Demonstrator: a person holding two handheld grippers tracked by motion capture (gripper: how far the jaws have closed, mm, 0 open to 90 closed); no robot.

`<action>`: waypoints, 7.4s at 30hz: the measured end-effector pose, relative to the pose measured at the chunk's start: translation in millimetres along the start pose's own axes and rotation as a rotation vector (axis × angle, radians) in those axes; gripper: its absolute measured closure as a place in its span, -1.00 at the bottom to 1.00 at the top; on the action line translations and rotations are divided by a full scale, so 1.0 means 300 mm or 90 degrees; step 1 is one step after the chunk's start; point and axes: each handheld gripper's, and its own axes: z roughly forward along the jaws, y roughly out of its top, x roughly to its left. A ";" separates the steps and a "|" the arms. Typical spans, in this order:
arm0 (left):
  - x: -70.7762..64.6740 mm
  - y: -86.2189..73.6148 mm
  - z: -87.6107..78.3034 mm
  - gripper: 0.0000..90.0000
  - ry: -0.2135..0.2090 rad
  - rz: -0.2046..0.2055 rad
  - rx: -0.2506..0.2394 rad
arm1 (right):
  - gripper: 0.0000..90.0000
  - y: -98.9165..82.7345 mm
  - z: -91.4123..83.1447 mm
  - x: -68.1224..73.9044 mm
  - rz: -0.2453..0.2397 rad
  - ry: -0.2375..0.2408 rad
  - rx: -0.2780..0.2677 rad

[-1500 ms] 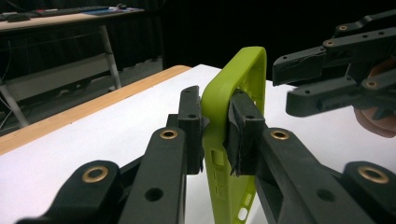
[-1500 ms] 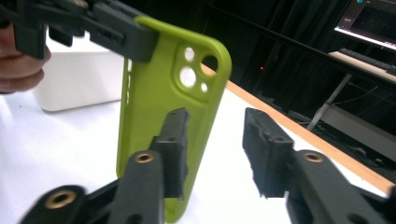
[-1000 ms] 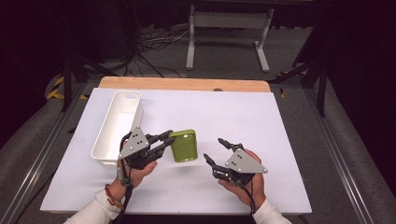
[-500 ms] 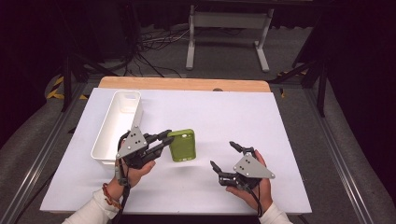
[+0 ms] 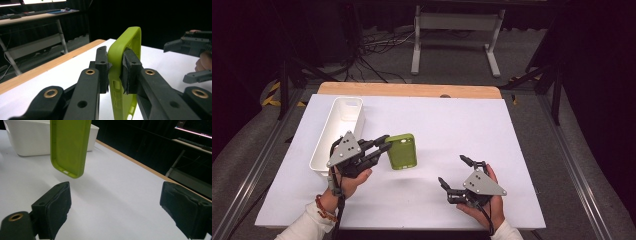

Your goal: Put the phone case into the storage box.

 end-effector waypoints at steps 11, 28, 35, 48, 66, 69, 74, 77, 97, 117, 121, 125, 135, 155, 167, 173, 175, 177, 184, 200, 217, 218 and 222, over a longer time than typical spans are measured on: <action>0.062 0.026 -0.059 0.73 0.020 -0.005 -0.011 | -0.75 0.001 0.009 0.011 -0.006 0.006 0.009; 0.129 0.032 -0.111 0.73 0.052 -0.007 -0.019 | -0.74 0.003 0.010 0.003 -0.003 0.006 0.014; 0.151 0.044 -0.134 0.73 0.059 -0.008 -0.029 | -0.74 0.003 0.012 0.001 0.004 0.008 0.014; 0.189 0.064 -0.185 0.73 0.078 -0.009 -0.047 | -0.74 0.003 0.014 -0.001 0.002 0.003 0.016; 0.229 0.064 -0.233 0.73 0.107 -0.012 -0.048 | -0.74 0.001 0.016 -0.002 -0.001 0.005 0.023; 0.235 0.063 -0.238 0.73 0.115 -0.010 -0.047 | -0.74 0.001 0.018 -0.002 0.000 0.004 0.022; 0.256 0.059 -0.261 0.73 0.124 -0.003 -0.048 | -0.74 0.001 0.019 0.000 -0.001 0.005 0.024; 0.270 0.051 -0.270 0.73 0.131 -0.007 -0.046 | -0.74 0.001 0.020 0.002 -0.001 0.007 0.025; 0.318 0.032 -0.310 0.73 0.167 -0.013 -0.046 | -0.74 0.001 0.020 0.000 -0.001 0.008 0.026; 0.364 0.017 -0.339 0.73 0.198 -0.025 -0.044 | -0.74 0.001 0.022 -0.001 -0.004 0.011 0.030; 0.384 0.012 -0.344 0.73 0.207 -0.025 -0.041 | -0.74 0.000 0.027 0.002 -0.003 0.013 0.030; 0.404 0.005 -0.346 0.73 0.216 -0.024 -0.035 | -0.74 -0.001 0.033 0.005 -0.002 0.015 0.032; 0.469 -0.017 -0.316 0.73 0.230 -0.011 -0.006 | -0.74 -0.004 0.042 0.008 -0.001 0.016 0.040; 0.595 -0.045 -0.179 0.73 0.191 0.002 0.044 | -0.74 -0.017 0.067 0.010 0.007 0.019 0.061; 0.649 -0.077 -0.086 0.73 0.179 0.020 0.082 | -0.74 -0.024 0.079 0.001 0.013 0.017 0.074; 0.673 -0.091 -0.059 0.73 0.184 0.018 0.093 | -0.74 -0.025 0.085 0.002 0.011 0.019 0.078; 0.680 -0.095 -0.050 0.73 0.187 0.024 0.098 | -0.74 -0.026 0.085 0.002 0.012 0.019 0.079; 0.688 -0.101 -0.040 0.73 0.196 0.024 0.095 | -0.73 -0.029 0.087 0.000 0.012 0.018 0.082; 0.722 -0.111 -0.032 0.73 0.204 0.015 0.078 | -0.73 -0.031 0.092 0.006 0.011 0.021 0.087; 0.755 -0.144 0.006 0.57 0.254 0.019 0.097 | -0.72 -0.034 0.103 0.013 0.006 0.029 0.094; 0.771 -0.167 0.004 0.27 0.262 0.002 0.130 | -0.71 -0.031 0.104 0.020 0.000 0.038 0.096; 0.771 -0.167 0.004 0.26 0.261 0.000 0.131 | -0.71 -0.031 0.104 0.021 -0.001 0.039 0.096; 0.770 -0.163 0.000 0.23 0.266 0.007 0.132 | -0.71 -0.030 0.101 0.021 -0.001 0.039 0.095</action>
